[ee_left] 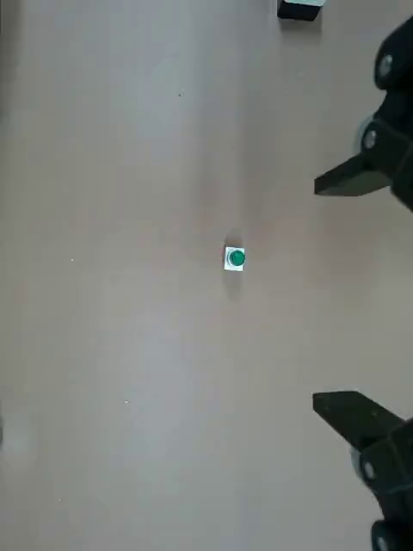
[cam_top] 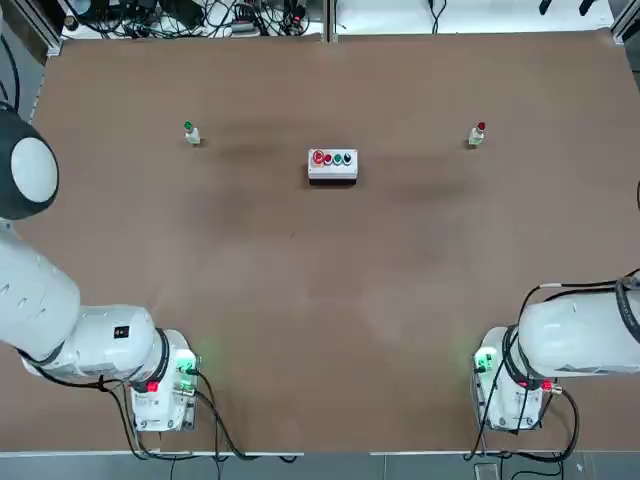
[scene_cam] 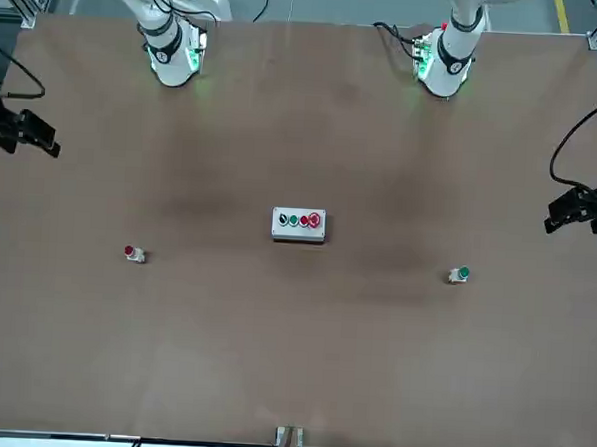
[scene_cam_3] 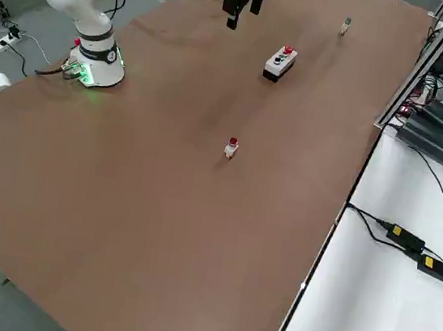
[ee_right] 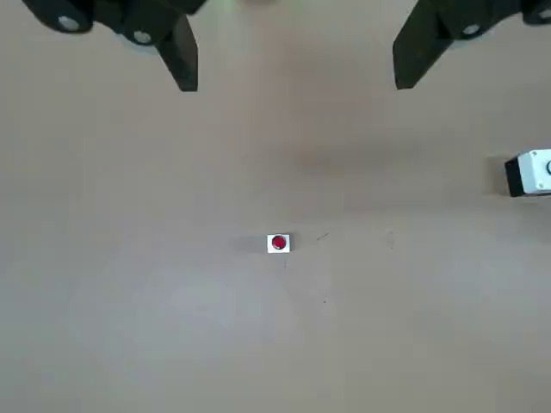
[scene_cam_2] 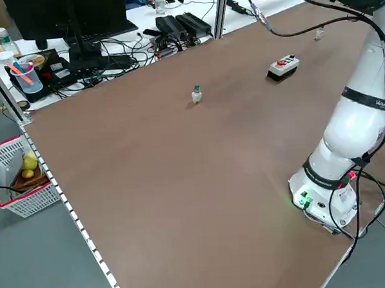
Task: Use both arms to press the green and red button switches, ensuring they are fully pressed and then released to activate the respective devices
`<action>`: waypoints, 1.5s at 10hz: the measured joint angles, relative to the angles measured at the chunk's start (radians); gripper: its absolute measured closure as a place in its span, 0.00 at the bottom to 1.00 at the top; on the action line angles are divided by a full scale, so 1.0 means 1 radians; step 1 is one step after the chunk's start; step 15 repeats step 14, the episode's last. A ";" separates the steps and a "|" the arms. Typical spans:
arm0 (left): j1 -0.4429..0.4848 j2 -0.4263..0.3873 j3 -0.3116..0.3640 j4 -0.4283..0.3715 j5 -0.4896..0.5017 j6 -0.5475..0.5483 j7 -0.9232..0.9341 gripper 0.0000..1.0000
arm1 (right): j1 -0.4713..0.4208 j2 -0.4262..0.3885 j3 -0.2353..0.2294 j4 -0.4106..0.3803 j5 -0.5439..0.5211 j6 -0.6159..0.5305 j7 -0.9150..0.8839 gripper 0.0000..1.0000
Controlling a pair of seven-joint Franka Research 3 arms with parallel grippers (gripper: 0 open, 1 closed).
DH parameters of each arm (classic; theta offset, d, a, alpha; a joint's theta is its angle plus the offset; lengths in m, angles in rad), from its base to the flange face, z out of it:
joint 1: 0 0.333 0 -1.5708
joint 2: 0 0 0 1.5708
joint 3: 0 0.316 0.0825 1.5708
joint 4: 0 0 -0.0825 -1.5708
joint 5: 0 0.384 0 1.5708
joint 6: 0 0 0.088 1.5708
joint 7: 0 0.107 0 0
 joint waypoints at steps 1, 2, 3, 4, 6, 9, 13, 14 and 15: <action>0.000 0.000 -0.001 0.000 0.000 0.000 0.000 0.00 | 0.006 -0.008 0.002 -0.002 0.000 -0.004 0.004 0.00; 0.001 0.000 -0.001 0.000 0.000 0.000 0.000 0.00 | 0.008 -0.010 0.001 -0.004 0.000 -0.004 0.005 0.00; 0.002 0.000 -0.001 0.000 0.000 0.000 0.000 0.00 | 0.007 -0.010 0.000 -0.009 0.000 -0.004 0.005 0.00; 0.002 0.000 -0.001 0.000 0.000 0.000 0.001 0.00 | 0.007 -0.009 -0.002 -0.016 0.000 -0.002 0.006 0.00; 0.002 0.000 -0.001 0.000 0.000 0.000 0.006 0.00 | 0.006 -0.010 -0.005 -0.027 0.000 0.010 0.006 0.00; 0.003 0.000 0.000 0.000 0.000 0.000 0.014 0.00 | 0.006 -0.009 -0.006 -0.079 0.000 0.083 0.006 0.00; 0.003 0.000 0.000 0.000 0.000 0.000 0.015 0.00 | 0.007 -0.010 -0.006 -0.085 0.000 0.090 0.006 0.00; 0.003 0.000 0.000 0.000 0.000 0.000 0.015 0.00 | 0.007 -0.010 -0.006 -0.085 0.000 0.090 0.006 0.00; 0.003 0.000 0.000 0.000 0.000 0.000 0.015 0.00 | 0.007 -0.010 -0.006 -0.085 0.000 0.090 0.006 0.00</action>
